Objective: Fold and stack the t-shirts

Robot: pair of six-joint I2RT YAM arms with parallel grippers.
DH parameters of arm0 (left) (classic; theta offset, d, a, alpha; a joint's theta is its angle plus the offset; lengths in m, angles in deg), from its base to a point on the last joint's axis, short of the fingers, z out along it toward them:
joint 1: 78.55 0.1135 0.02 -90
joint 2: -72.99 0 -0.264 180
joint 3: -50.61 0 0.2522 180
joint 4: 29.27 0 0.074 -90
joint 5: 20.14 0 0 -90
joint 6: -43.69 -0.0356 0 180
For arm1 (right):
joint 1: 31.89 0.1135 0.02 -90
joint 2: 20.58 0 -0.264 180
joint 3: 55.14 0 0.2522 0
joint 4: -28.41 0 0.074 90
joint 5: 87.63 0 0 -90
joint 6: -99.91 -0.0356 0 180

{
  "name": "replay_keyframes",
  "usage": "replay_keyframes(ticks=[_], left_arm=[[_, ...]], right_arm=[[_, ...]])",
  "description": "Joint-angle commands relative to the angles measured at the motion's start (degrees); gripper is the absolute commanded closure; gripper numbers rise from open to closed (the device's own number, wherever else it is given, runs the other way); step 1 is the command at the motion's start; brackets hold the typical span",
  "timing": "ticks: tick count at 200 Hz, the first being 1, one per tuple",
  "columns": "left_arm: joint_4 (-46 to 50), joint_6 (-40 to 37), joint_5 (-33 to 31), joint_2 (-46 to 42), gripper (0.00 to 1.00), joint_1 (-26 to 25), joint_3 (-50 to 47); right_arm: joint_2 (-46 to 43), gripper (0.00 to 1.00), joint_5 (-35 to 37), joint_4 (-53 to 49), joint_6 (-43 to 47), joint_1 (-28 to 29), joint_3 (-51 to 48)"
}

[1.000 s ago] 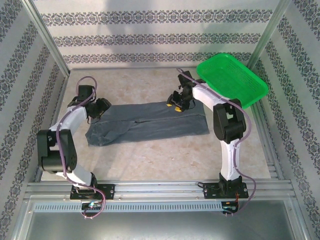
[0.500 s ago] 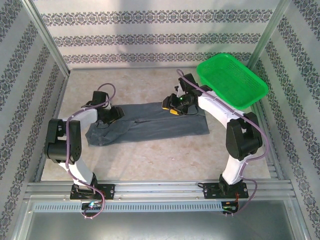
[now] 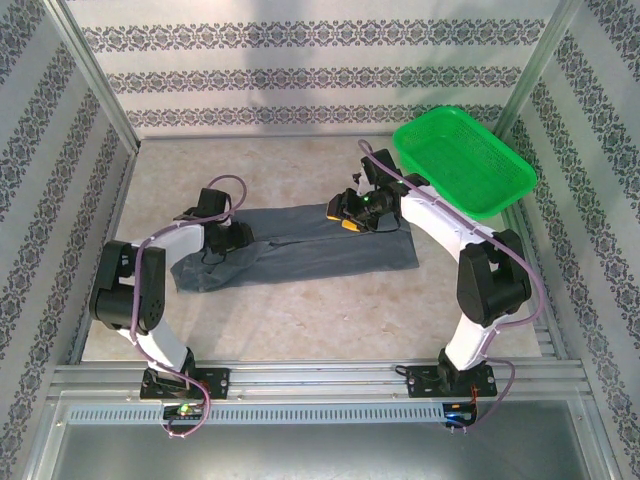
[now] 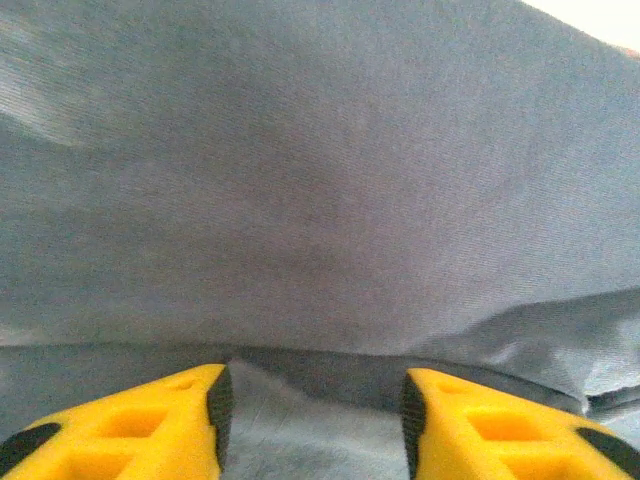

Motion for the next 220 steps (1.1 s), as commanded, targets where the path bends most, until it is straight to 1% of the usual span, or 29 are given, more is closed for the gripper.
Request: replay_keyframes(ticks=[1,20,46,75,105,138,162,174,195,220], left_arm=[[3.7,-1.5,-6.3,-3.3,0.48,-0.8,-0.2],[5.8,-2.3,-7.2,-1.5,0.48,-0.8,0.9],[3.6,-1.8,-2.6,0.8,0.51,-0.9,0.2],[1.6,-0.5,-1.5,1.6,0.54,-1.1,-1.0],[1.7,0.0,-0.8,0.7,0.66,-1.9,-0.9],[4.0,2.0,-0.9,-1.6,0.86,-2.7,-0.6],[5.4,4.8,-0.7,-4.0,0.97,-3.5,-1.5],[6.6,6.7,-0.5,-5.1,1.00,-4.0,-1.7],[9.2,10.5,-0.9,-7.4,1.00,-6.0,-2.0],[12.1,18.3,-1.2,-9.7,1.00,-8.3,-3.0]], right_arm=[[-1.6,0.49,-1.1,1.0,-1.0,0.3,-0.6],[-1.7,0.49,-1.3,1.0,-0.9,0.7,-1.0],[-2.1,0.49,-1.4,1.2,-1.1,0.9,-1.3],[-2.2,0.49,-1.4,1.2,-1.1,0.9,-1.4],[-2.1,0.49,-1.4,1.3,-1.3,0.9,-1.4],[-1.7,0.50,-1.4,1.6,-1.4,0.9,-1.3],[-1.6,0.50,-1.4,1.7,-1.5,0.8,-1.2],[-1.6,0.50,-1.4,1.8,-1.5,0.7,-1.2],[-1.4,0.50,-1.4,1.8,-1.5,0.5,-1.1],[-1.3,0.50,-1.6,1.9,-1.5,0.3,-1.3]])
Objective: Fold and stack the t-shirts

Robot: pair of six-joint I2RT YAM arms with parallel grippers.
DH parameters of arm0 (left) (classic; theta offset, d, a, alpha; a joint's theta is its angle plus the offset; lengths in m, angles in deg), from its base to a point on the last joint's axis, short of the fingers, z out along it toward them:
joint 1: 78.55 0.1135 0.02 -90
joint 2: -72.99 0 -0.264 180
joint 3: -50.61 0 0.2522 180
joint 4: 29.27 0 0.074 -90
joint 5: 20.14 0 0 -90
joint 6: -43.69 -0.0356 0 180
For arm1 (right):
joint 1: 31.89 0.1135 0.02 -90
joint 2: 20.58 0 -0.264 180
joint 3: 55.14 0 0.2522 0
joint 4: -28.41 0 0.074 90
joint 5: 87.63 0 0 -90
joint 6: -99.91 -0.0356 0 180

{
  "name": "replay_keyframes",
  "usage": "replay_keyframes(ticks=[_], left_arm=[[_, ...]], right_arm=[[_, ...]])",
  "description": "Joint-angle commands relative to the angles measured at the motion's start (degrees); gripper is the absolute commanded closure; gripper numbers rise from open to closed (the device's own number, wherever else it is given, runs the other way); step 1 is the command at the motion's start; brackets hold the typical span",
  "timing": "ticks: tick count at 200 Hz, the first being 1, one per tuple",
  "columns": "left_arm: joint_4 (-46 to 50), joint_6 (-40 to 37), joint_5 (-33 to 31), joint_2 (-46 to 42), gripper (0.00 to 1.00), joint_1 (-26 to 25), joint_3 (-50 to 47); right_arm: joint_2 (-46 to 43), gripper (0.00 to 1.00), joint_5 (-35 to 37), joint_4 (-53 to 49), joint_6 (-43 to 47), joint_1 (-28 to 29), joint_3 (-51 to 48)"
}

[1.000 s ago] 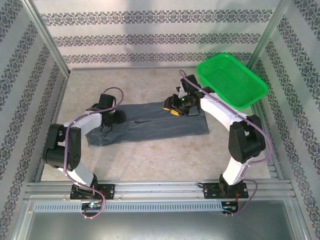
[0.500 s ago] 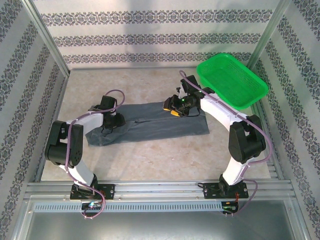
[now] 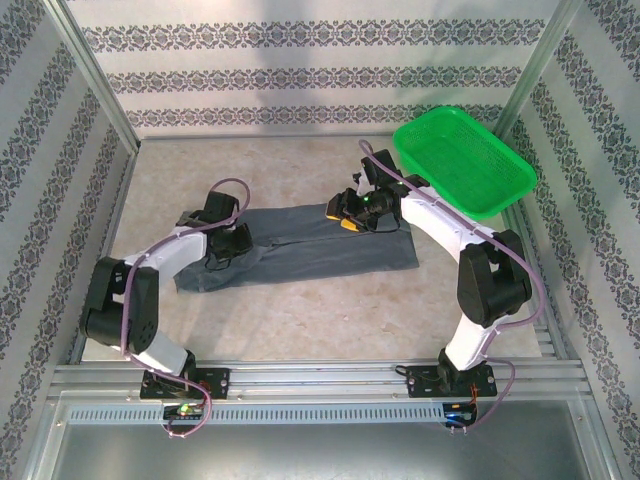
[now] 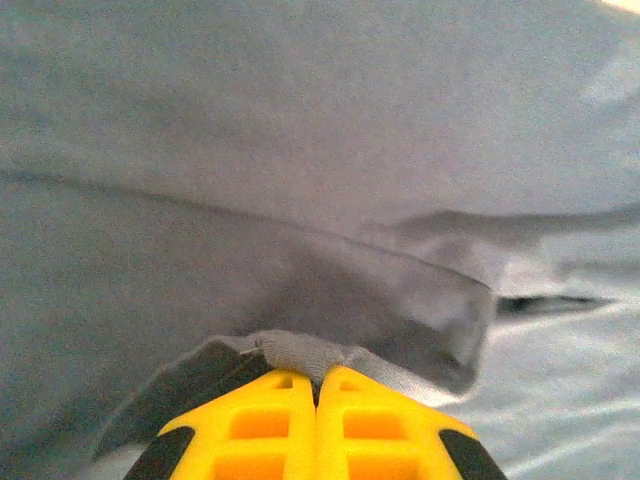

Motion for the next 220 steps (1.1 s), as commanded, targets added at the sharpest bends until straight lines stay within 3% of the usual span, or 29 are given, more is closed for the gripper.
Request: replay_keyframes(ticks=[1,29,65,85,112,142,190,220], left_arm=[[5.8,9.1,-0.1,-2.4,1.00,-2.5,-1.5],[4.8,18.5,0.5,-3.6,0.97,-6.3,-3.6],[3.0,28.1,3.5,-3.1,0.75,-9.7,-4.6],[5.4,30.3,5.7,-3.7,0.70,-9.9,-3.9],[11.8,28.1,2.2,-9.3,0.60,-9.5,-0.4],[16.6,23.2,-4.2,-13.6,0.60,-4.8,3.3],[11.3,13.7,-2.3,-2.4,0.65,7.1,5.6],[11.5,9.1,-1.8,3.2,0.67,8.7,5.9]], right_arm=[[-1.1,0.50,-1.2,0.4,-0.4,0.2,-0.5],[-1.3,0.50,-1.3,0.8,-0.4,0.0,-1.4],[-1.7,0.50,-1.5,1.4,-0.6,-0.3,-2.9],[-2.0,0.51,-1.5,1.4,-0.7,-0.3,-3.6],[-2.5,0.50,-1.3,1.6,-0.9,-0.4,-4.2],[-2.6,0.50,-1.4,2.1,-1.1,-0.1,-4.7],[-2.3,0.51,-2.1,2.0,-1.1,0.8,-4.1],[-3.2,0.51,-1.9,1.8,-1.1,0.8,-4.4]])
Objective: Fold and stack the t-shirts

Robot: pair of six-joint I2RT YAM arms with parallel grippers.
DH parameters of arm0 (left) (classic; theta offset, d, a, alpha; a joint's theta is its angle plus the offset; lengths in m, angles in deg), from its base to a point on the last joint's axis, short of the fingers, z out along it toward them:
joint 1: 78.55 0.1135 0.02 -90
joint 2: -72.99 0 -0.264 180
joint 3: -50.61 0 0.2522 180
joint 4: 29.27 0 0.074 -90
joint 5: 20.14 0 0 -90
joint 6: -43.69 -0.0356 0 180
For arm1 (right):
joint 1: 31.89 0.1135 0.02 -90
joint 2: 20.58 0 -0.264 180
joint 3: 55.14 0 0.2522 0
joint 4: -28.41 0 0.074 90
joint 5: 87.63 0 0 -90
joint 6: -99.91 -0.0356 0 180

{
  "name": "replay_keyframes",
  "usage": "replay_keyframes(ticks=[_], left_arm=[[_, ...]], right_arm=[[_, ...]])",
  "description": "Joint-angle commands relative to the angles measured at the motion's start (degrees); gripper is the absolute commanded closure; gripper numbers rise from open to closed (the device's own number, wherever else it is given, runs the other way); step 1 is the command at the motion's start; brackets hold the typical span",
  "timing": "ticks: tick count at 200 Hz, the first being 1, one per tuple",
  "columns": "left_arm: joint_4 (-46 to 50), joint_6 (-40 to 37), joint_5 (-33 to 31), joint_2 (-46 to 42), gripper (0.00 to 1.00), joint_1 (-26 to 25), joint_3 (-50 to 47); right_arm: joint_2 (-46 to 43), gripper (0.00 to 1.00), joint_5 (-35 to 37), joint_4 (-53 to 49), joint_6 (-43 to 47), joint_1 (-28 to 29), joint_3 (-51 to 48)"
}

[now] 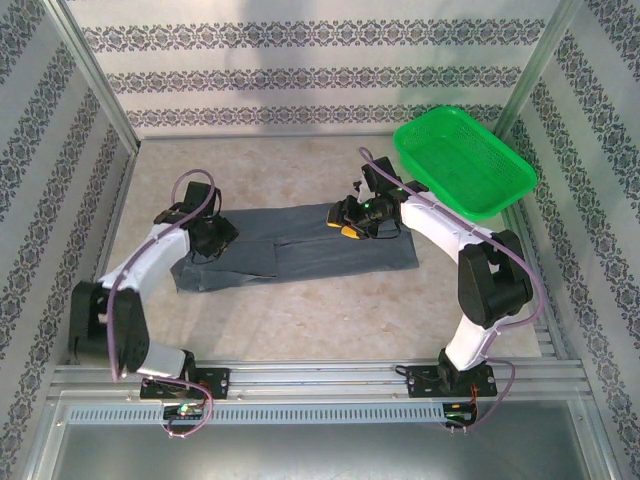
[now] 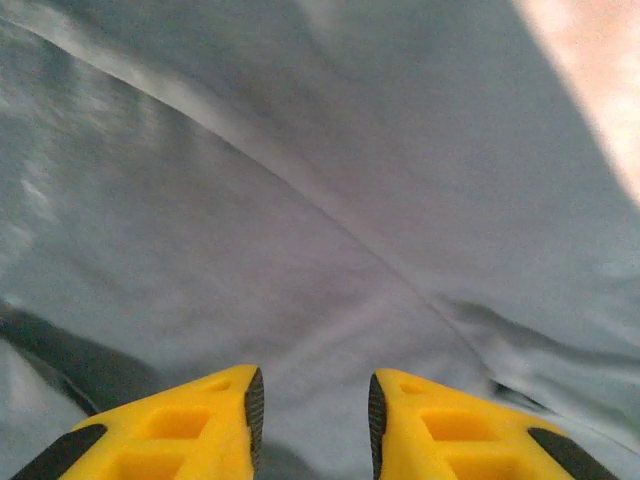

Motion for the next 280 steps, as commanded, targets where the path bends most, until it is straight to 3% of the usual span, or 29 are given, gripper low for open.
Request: replay_keyframes(ticks=[1,78,132,169,190,230,258,280], left_arm=[[1.0,-6.6,-0.1,2.7,0.67,0.6,0.7],[2.3,-0.9,4.5,-10.2,0.67,-3.4,-15.5],[9.2,6.5,8.1,-21.6,0.70,-6.6,-22.5],[17.5,5.6,0.9,-25.5,0.80,-6.1,-15.6],[19.1,3.0,-4.1,-24.5,0.80,-2.5,-10.1],[7.7,-5.0,-0.2,-16.7,0.70,13.7,-7.7],[-4.5,-12.2,6.3,-7.9,0.61,18.5,-8.4],[-8.1,-17.1,5.7,-5.4,0.60,19.5,-8.7]], right_arm=[[-2.7,0.51,-0.8,0.3,-0.6,0.7,-0.7],[-3.5,0.51,-0.8,1.0,-0.9,0.5,-2.4],[-2.8,0.51,-1.0,1.9,-1.4,0.9,-2.3],[-3.4,0.51,-2.3,4.4,-2.2,1.7,-3.7],[-4.3,0.52,-4.6,9.3,-3.0,3.2,-5.0],[-6.4,0.51,-8.0,20.0,-4.8,7.8,-6.4],[-5.3,0.51,-9.2,22.3,-6.2,9.3,-6.4],[-4.6,0.50,-10.3,22.4,-6.4,9.8,-6.2]])
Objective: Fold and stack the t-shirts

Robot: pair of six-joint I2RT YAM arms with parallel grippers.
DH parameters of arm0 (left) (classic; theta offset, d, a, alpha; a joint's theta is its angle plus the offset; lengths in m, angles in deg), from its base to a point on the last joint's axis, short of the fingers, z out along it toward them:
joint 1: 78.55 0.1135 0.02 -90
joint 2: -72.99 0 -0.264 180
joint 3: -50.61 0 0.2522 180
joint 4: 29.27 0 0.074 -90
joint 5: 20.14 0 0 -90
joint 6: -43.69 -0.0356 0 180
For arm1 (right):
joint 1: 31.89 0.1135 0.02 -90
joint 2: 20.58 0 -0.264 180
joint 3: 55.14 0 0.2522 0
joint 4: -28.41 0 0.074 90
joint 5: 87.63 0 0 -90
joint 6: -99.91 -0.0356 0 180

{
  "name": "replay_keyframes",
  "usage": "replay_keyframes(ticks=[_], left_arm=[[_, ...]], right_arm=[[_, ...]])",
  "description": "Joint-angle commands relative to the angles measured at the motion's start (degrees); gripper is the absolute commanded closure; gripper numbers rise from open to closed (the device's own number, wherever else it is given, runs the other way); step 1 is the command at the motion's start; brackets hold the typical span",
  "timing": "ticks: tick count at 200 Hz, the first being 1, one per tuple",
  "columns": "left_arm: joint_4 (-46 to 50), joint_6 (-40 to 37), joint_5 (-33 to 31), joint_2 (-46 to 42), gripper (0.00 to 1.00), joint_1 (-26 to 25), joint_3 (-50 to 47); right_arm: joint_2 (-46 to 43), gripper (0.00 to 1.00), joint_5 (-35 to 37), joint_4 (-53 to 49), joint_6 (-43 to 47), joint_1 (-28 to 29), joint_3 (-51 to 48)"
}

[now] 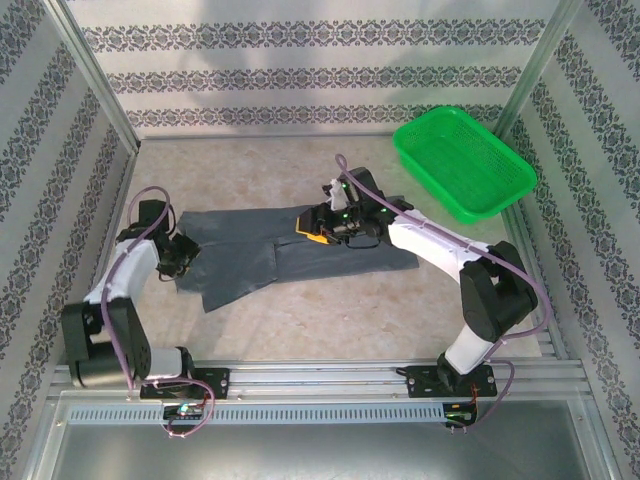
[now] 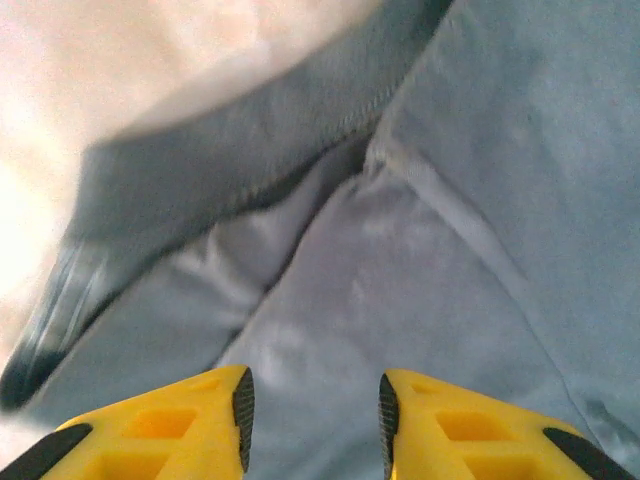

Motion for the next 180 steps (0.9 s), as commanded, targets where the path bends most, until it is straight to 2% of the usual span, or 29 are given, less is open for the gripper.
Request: replay_keyframes(ticks=[1,40,129,180], left_arm=[[-8.3,-9.0,1.8,1.5,0.60,1.2,-0.6],[-13.5,-12.0,4.3,4.3,0.59,2.2,-2.8],[-14.4,-14.1,3.5,6.9,0.59,2.3,-4.9],[-14.7,-13.9,6.6,6.4,0.66,2.1,-5.1]], right_arm=[[-0.3,0.50,-2.6,3.1,-1.1,0.4,-0.1],[0.5,0.50,-2.6,3.6,-1.6,0.8,-0.3],[2.1,0.50,-2.7,2.8,-1.4,0.9,1.9],[2.2,0.50,-2.7,2.3,-1.2,0.8,2.1]])
